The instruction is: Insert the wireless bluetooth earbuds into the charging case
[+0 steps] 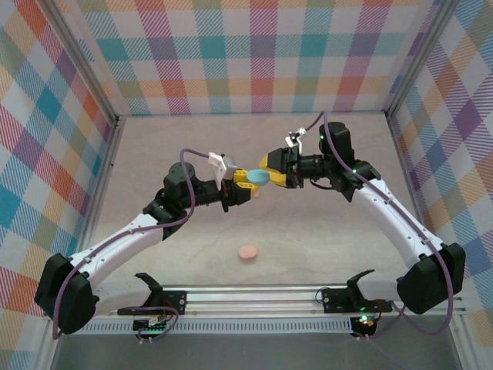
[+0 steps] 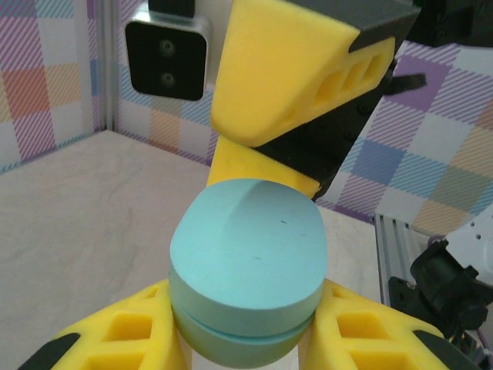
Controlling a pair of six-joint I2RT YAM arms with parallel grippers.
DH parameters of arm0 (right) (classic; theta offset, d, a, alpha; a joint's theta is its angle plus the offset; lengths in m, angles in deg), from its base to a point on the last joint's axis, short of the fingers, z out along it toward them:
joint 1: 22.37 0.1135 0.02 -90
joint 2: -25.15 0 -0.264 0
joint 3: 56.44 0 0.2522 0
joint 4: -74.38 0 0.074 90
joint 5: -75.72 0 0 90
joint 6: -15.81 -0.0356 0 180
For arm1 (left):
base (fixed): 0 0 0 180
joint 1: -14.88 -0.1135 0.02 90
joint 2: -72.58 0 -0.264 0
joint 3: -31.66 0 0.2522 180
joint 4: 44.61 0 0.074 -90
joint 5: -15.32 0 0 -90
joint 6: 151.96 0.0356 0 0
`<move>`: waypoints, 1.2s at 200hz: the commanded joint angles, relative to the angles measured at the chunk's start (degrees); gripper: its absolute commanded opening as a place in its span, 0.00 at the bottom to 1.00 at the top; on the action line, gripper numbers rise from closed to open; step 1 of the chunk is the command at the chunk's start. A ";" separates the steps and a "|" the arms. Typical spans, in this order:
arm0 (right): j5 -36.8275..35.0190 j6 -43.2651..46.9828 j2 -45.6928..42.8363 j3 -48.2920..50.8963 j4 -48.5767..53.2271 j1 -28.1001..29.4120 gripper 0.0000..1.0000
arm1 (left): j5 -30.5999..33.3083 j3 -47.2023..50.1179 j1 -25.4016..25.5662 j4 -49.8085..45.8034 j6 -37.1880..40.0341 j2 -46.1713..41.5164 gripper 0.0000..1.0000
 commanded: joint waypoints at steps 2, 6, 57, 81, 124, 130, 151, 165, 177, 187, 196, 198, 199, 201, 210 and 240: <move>4.59 -5.95 0.15 2.27 -8.56 0.27 0.56 | -1.38 -2.61 0.07 4.23 -1.90 0.91 0.00; 4.90 -6.38 0.29 2.46 -9.15 0.28 0.55 | -1.38 -2.74 0.07 4.52 -2.11 1.02 0.00; 6.91 -7.56 0.78 3.28 -11.13 0.46 0.49 | -1.47 -4.27 0.16 4.73 -2.21 2.85 0.00; 7.67 -8.97 0.95 3.63 -12.97 0.45 0.41 | -1.12 -4.84 0.16 2.99 -1.06 3.55 0.00; 9.67 -10.60 1.65 4.25 -15.20 0.50 0.42 | -0.42 -6.35 0.34 -0.07 0.88 4.57 0.00; 9.76 -10.67 1.74 4.27 -15.28 0.56 0.42 | -0.35 -6.55 0.34 -0.29 1.01 4.73 0.00; 10.07 -11.12 1.91 4.42 -16.09 0.57 0.39 | -0.37 -7.01 0.34 -0.73 1.11 5.35 0.00; 10.08 -11.63 2.07 4.66 -16.74 0.63 0.33 | -0.50 -7.27 0.34 -0.95 1.15 5.69 0.00; 9.95 -12.09 2.25 4.79 -17.55 0.56 0.30 | -0.50 -7.52 0.34 -1.34 1.22 5.88 0.00; 9.84 -12.19 2.35 4.80 -17.87 0.49 0.29 | -0.42 -7.61 0.34 -1.73 1.16 5.98 0.00; 9.68 -12.26 2.57 4.80 -17.99 0.54 0.28 | -0.33 -7.71 0.34 -2.12 1.31 5.96 0.02; 9.64 -12.23 2.61 4.80 -18.15 0.54 0.28 | -0.33 -7.72 0.34 -2.21 1.32 5.90 0.03; 9.64 -12.29 2.70 4.80 -18.20 0.54 0.28 | -0.28 -7.72 0.34 -2.24 1.32 5.89 0.03; 9.63 -12.35 2.75 4.75 -18.20 0.54 0.28 | -0.25 -7.65 0.34 -2.33 1.30 5.88 0.04; 9.48 -12.68 3.03 4.88 -18.75 0.54 0.27 | -0.17 -7.59 0.31 -2.77 1.36 5.74 0.09; 9.01 -13.28 4.02 4.89 -19.84 -0.34 0.27 | 2.21 -6.85 0.34 -5.17 1.87 4.13 0.60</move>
